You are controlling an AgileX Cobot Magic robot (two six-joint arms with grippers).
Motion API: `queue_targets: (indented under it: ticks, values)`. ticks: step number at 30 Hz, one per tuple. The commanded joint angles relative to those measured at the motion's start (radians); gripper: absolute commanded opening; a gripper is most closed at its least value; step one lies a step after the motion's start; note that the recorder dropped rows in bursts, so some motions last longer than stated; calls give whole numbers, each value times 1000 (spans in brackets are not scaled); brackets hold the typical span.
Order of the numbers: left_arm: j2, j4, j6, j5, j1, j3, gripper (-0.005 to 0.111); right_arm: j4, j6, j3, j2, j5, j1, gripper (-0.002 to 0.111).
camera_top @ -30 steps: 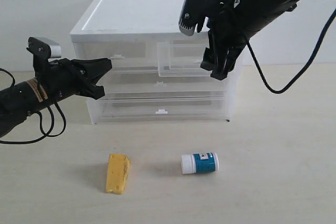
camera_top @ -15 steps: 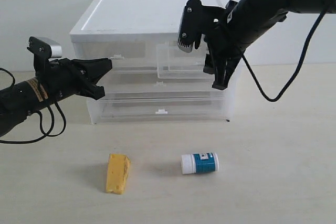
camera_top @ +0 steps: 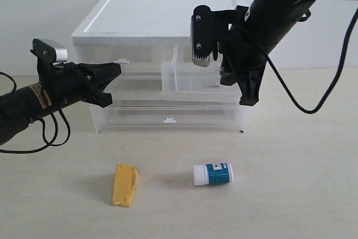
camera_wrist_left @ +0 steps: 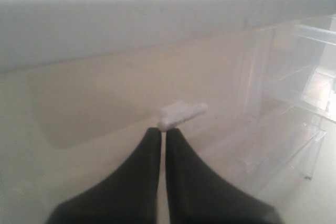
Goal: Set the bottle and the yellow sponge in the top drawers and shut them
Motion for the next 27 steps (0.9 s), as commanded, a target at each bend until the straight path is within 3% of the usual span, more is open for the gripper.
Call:
queue_targets:
  ticks: [1, 6, 12, 15, 16, 19, 20, 27]
  values:
    - [4, -33, -3, 5, -2, -12, 4, 125, -53, 3, -55, 84, 0, 0]
    - [4, -22, -12, 5, -2, -12, 4, 228, -96, 3, -64, 129, 0, 0]
    - [4, -24, -12, 5, -2, -12, 4, 219, -92, 3, -64, 195, 0, 0]
    - [4, -22, -12, 5, -2, -12, 4, 224, -43, 3, -64, 140, 0, 2]
    - [4, -22, -12, 5, -2, -12, 4, 222, -43, 3, -64, 136, 0, 8]
    - [4, -22, -12, 5, -2, -12, 4, 219, 0, 3, -64, 86, 0, 47]
    - [4, -22, -12, 5, -2, -12, 4, 219, 13, 3, -64, 63, 0, 54]
    - [4, -22, -12, 5, -2, -12, 4, 229, 35, 3, -95, -32, 0, 59]
